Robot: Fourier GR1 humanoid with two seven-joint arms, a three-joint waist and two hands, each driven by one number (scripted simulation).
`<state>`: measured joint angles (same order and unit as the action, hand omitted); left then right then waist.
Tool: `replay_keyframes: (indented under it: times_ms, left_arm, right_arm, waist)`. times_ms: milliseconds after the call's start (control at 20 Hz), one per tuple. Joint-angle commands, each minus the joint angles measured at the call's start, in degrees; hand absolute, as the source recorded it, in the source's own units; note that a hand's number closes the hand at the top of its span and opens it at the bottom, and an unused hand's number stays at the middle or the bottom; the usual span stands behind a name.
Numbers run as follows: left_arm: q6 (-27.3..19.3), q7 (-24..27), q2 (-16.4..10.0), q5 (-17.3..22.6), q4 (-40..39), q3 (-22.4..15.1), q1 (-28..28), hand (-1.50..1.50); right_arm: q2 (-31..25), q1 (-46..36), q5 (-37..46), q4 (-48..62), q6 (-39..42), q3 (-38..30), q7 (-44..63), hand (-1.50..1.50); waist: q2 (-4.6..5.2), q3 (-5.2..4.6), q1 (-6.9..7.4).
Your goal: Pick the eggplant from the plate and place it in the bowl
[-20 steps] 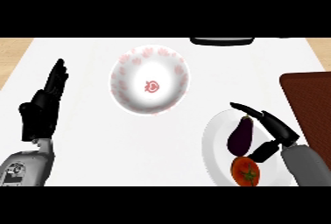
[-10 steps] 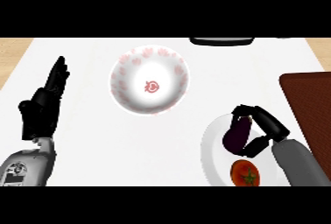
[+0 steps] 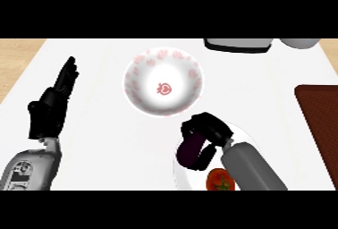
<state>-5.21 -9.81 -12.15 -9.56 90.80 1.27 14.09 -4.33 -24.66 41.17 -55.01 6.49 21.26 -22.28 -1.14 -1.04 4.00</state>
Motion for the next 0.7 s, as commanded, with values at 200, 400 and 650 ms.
replay_keyframes:
  times_ms: [200, 400, 650]
  left_arm:
    - [0.52, 0.38, 1.14, -0.30, -1.07, -1.74, 1.32, 0.00]
    - [0.23, -0.17, 1.06, -0.55, -1.45, -1.50, 2.33, 0.00]
    - [0.19, 0.11, 0.91, -0.03, -2.09, -0.64, 1.57, 0.00]
  right_arm:
    - [4.21, -2.90, -0.26, -8.06, -1.78, 16.97, 21.35, 1.50]
    - [4.26, -1.28, -7.24, -17.49, -9.05, 20.36, 29.29, 1.50]
    - [4.31, -1.58, -8.93, -27.58, -20.57, 26.60, 43.03, 1.50]
  waist:
    - [0.07, 0.81, 3.17]
    - [-0.11, 1.12, 2.07]
    - [-0.56, 0.93, 0.73]
